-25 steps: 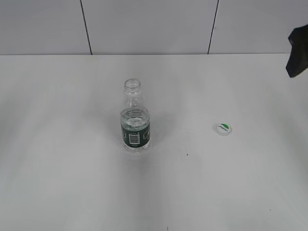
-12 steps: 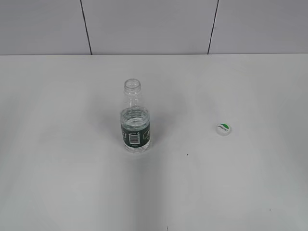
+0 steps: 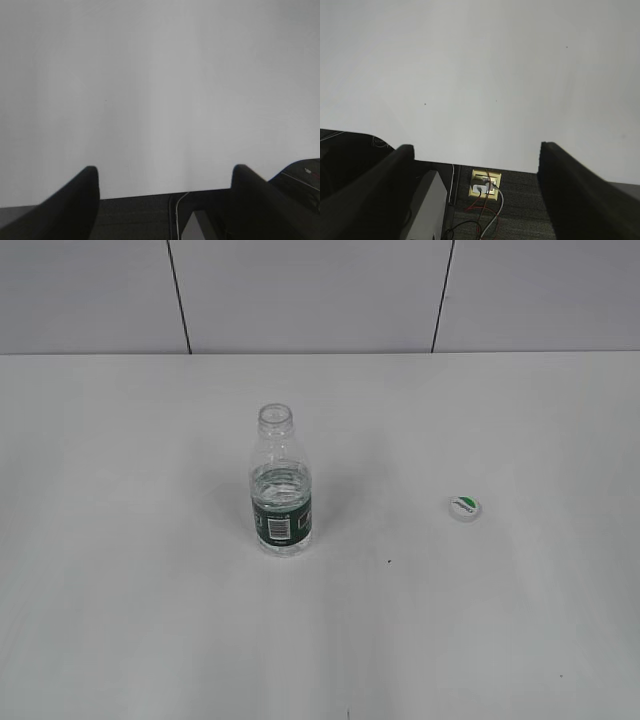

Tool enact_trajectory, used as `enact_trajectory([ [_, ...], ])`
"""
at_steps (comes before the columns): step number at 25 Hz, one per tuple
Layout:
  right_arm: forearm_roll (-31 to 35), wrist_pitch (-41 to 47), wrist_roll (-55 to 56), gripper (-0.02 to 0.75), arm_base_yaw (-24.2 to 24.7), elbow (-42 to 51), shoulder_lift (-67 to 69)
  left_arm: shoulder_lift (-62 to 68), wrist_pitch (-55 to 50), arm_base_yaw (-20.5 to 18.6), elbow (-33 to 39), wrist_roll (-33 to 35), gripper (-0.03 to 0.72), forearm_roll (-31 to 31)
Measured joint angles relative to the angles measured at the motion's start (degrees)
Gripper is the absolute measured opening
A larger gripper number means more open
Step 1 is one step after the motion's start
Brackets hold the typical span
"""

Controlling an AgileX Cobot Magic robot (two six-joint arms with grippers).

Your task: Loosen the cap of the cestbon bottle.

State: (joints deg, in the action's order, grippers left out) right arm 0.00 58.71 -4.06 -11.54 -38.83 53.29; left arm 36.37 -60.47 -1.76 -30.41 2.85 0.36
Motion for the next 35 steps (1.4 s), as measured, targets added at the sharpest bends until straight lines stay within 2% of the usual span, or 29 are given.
enact_trajectory([
  [9,0.0,-1.2,0.0,0.581,0.0,7.3,-14.3,-16.2,-0.5,0.0,0.2,0.0,0.489,0.1],
  [21,0.0,1.0,0.0,0.581,0.0,7.5,-25.3,-34.9,-0.8,0.0,0.2,0.0,0.486,0.2],
  [35,0.0,3.6,0.0,0.581,0.0,9.0,-40.4,-36.8,-0.9,0.0,0.6,0.8,0.465,0.3],
])
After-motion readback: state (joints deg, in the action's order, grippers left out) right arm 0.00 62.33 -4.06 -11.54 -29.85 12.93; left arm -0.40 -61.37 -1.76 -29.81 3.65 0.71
